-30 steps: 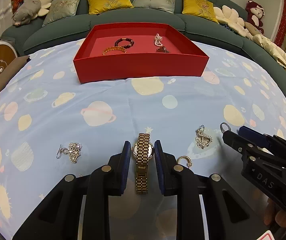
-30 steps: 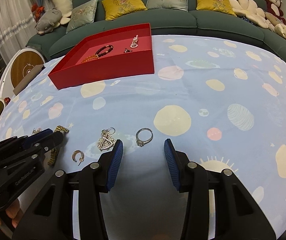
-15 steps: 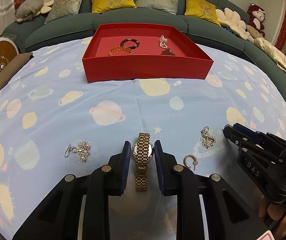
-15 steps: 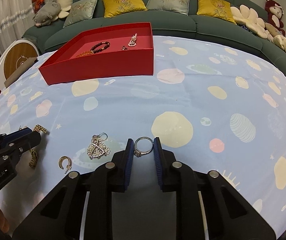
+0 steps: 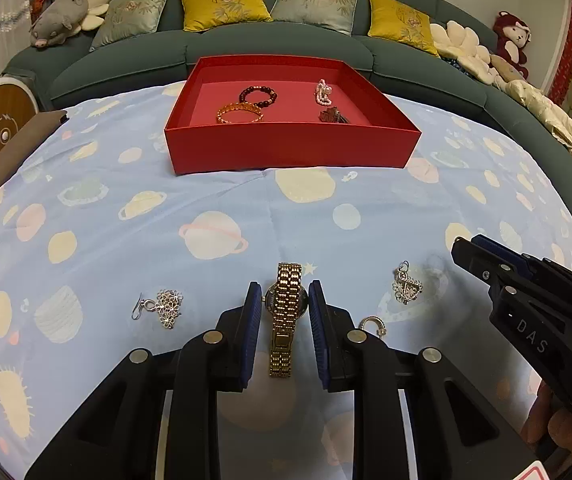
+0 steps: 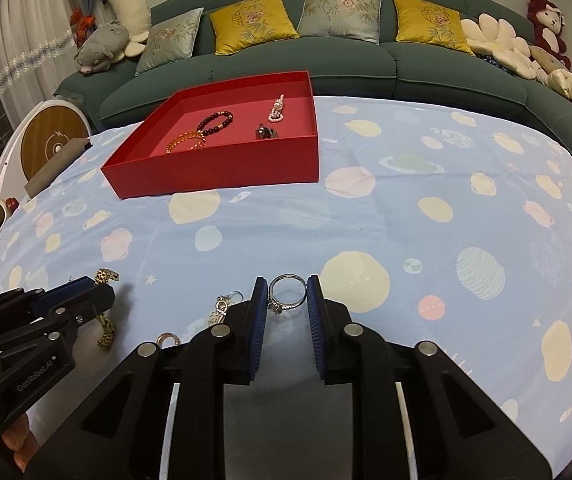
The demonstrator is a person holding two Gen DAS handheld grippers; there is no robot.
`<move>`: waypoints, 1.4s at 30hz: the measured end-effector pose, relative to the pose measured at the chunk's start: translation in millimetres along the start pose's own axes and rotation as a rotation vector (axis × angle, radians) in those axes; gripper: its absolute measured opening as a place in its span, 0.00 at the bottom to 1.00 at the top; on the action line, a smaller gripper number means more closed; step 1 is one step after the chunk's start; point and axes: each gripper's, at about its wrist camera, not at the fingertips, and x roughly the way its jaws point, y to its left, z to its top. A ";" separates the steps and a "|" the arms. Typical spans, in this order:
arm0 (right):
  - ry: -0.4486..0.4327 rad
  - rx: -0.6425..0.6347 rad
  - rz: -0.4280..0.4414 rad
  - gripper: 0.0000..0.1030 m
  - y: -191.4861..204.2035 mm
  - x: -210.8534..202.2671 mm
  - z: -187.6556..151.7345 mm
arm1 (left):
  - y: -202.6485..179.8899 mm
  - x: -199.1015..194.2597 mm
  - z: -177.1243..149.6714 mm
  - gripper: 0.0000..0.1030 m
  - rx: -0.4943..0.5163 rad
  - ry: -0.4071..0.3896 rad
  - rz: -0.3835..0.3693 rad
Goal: Organize jewelry
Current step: 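Close the right tool on the silver ring while the left tool holds the gold watch, then lift the gold watch with the left tool while the right tool lifts the silver ring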
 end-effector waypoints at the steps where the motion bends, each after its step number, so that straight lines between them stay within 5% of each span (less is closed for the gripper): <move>1: -0.002 -0.002 0.003 0.19 1.5 -1.4 0.5 | 0.0 -0.5 0.3 0.20 -0.001 -0.001 -0.001; 26: -0.018 -0.011 0.058 0.19 21.1 -11.3 6.6 | -2.5 -12.6 19.5 0.18 -0.016 -0.047 -0.003; 42: -0.045 -0.011 0.103 0.19 34.8 -16.2 51.0 | 18.6 -16.1 98.1 0.18 0.024 -0.141 0.078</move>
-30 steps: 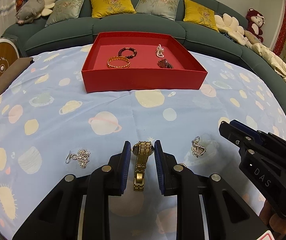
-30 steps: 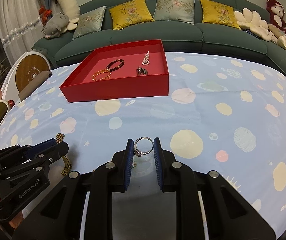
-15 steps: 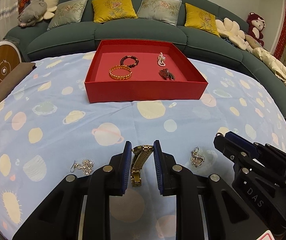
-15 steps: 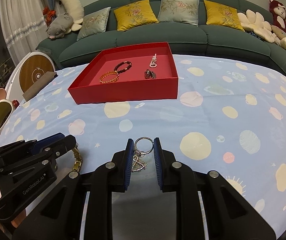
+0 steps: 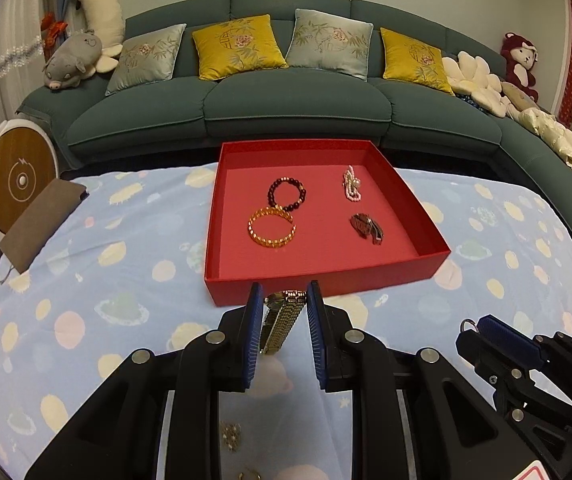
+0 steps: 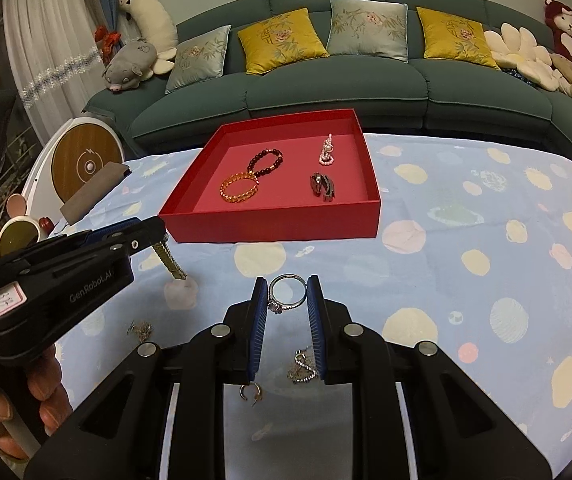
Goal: Organize jewelry
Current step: 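Lift the gold watch with the left tool while the right tool lifts the silver ring, then carry the gold watch and silver ring over the red box with both tools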
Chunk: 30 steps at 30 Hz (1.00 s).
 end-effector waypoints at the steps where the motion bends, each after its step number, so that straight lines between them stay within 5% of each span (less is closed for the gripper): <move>1: -0.002 -0.007 -0.003 0.19 0.8 1.3 5.0 | 0.4 1.4 5.1 0.18 0.007 -0.009 0.003; 17: -0.006 0.022 -0.004 0.19 -22.4 72.2 82.8 | 43.2 62.4 70.6 0.18 -0.031 -0.018 0.041; 30: -0.008 0.002 -0.001 0.19 -37.0 108.1 113.7 | 50.8 95.6 99.2 0.18 -0.066 -0.024 0.007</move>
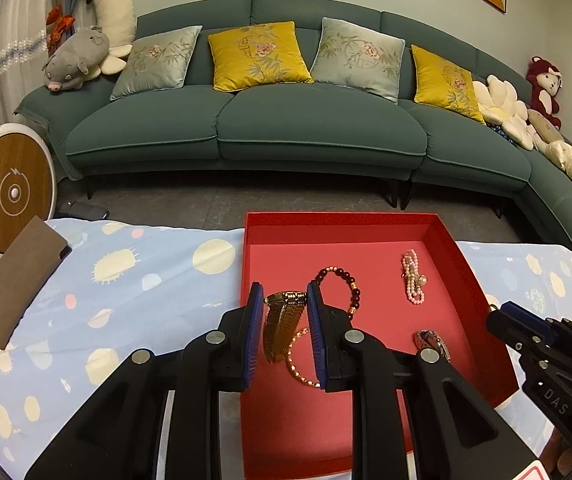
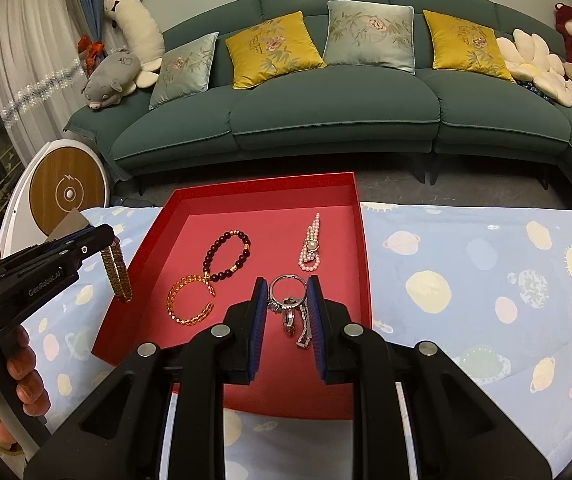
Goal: Organize jewelry
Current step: 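Carry the gold watch and silver ring over the red box with both tools, then open both tools to drop the watch and ring into the red box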
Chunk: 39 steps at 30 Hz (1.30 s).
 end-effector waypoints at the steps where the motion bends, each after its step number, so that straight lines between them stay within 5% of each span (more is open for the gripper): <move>1: 0.002 -0.003 -0.001 0.19 -0.8 4.4 1.1 | -1.4 3.2 1.4 0.18 -0.001 0.001 -0.007; 14: 0.038 -0.005 -0.018 0.21 -4.9 64.4 3.7 | -0.8 49.8 -2.2 0.22 -0.018 0.035 -0.010; 19: 0.025 0.022 -0.021 0.34 -9.9 60.6 1.1 | 2.8 49.9 -2.7 0.25 -0.022 0.041 0.023; 25: 0.015 0.021 -0.024 0.34 -5.3 26.9 4.2 | 6.0 16.8 6.0 0.26 -0.056 0.040 0.033; 29: -0.004 0.023 -0.029 0.44 -1.9 -15.6 -1.8 | 7.2 -24.5 3.1 0.26 -0.054 0.019 0.028; 39: -0.042 0.054 -0.015 0.48 2.6 -116.4 -74.7 | 34.4 -96.1 -92.7 0.26 -0.126 0.083 0.054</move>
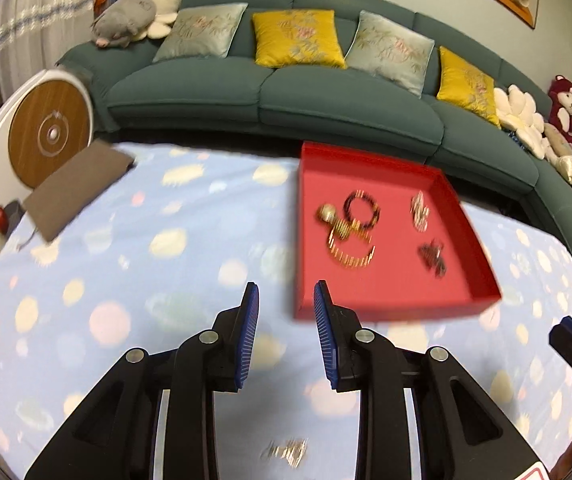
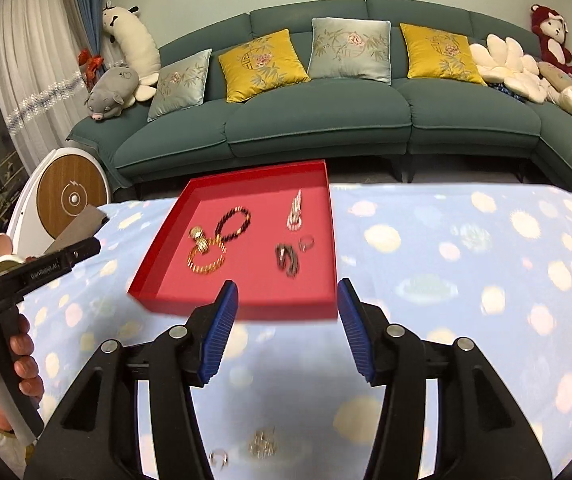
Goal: Organize jewelry
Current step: 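Open both tools to drop the watch and ring into the red box, then move the right tool to the silver pendant and close on it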
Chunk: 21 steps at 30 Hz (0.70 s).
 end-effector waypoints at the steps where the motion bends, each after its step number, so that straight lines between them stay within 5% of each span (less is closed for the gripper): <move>1: 0.002 0.002 0.004 0.48 1.1 -5.8 -8.8 | 3.9 -2.8 -9.7 0.26 -0.008 0.013 -0.002; 9: 0.029 -0.041 -0.023 0.48 12.3 -33.3 -69.9 | 12.1 -23.6 -72.4 0.26 0.032 0.018 0.032; 21: 0.162 -0.038 -0.032 0.48 10.0 5.5 -111.0 | 15.1 1.9 -97.1 0.36 0.039 0.100 0.023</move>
